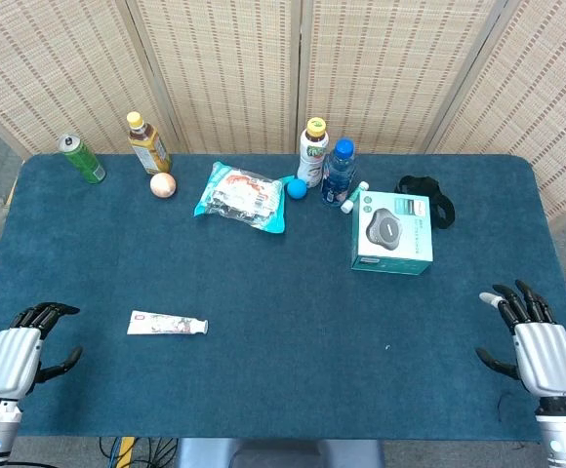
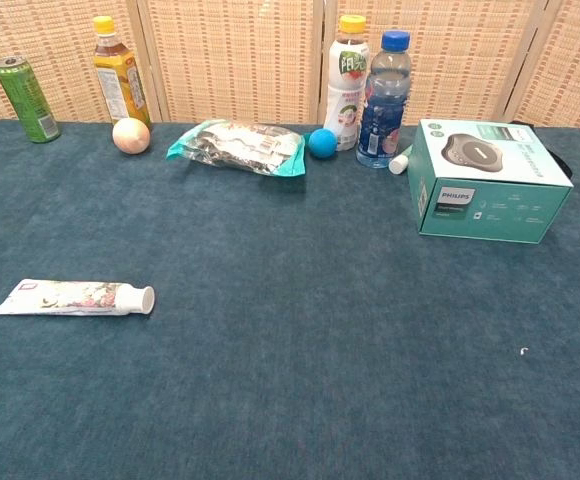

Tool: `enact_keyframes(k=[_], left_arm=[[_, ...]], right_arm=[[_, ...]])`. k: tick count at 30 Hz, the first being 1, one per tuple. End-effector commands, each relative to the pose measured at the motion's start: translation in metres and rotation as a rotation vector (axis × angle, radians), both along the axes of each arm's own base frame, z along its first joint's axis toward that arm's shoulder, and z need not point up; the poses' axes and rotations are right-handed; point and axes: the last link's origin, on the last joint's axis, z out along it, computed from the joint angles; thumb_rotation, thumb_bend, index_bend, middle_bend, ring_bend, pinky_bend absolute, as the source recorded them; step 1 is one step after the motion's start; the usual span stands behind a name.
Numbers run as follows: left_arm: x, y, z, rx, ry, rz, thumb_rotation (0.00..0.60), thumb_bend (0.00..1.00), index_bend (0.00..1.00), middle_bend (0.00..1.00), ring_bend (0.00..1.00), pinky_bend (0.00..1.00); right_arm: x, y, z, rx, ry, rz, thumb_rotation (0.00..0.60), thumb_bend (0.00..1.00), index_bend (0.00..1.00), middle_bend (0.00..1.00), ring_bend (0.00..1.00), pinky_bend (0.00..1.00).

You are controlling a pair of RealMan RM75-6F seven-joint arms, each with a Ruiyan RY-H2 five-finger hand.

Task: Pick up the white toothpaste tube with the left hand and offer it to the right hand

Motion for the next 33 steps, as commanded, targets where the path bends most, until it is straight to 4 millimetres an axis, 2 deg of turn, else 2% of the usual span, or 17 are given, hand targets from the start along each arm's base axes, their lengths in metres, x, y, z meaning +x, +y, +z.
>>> enact_keyframes(k=[1, 9, 15, 23, 33], left_arm=[[0.001, 0.001, -0.002, -0.008, 0.003, -0.003, 0.600, 0.23, 0.28, 0.30, 0.19, 0.18], [0.006, 0.014, -0.008, -0.083, 0.012, -0.015, 0.600, 0.23, 0.29, 0.30, 0.19, 0.18], [0.017, 0.031, -0.018, -0.168, 0.010, -0.050, 0.600, 0.16, 0.26, 0.29, 0.18, 0.18], [0.038, 0.060, -0.050, -0.265, 0.125, -0.132, 0.600, 0.16, 0.28, 0.29, 0.18, 0.18], [0.052, 0.074, -0.093, -0.340, 0.206, -0.155, 0.600, 0.16, 0.29, 0.24, 0.14, 0.15]], right_arm=[[0.000, 0.000, -0.001, 0.001, -0.001, -0.002, 0.600, 0.07, 0.27, 0.19, 0.02, 0.15], [0.004, -0.009, 0.012, -0.053, 0.040, 0.041, 0.600, 0.07, 0.27, 0.19, 0.02, 0.15], [0.009, -0.017, 0.028, -0.095, 0.084, 0.067, 0.600, 0.07, 0.27, 0.19, 0.02, 0.15], [0.013, -0.020, 0.030, -0.089, 0.096, 0.079, 0.600, 0.07, 0.27, 0.19, 0.02, 0.15], [0.013, -0.018, 0.033, -0.097, 0.098, 0.075, 0.600, 0.07, 0.27, 0.19, 0.02, 0.15]])
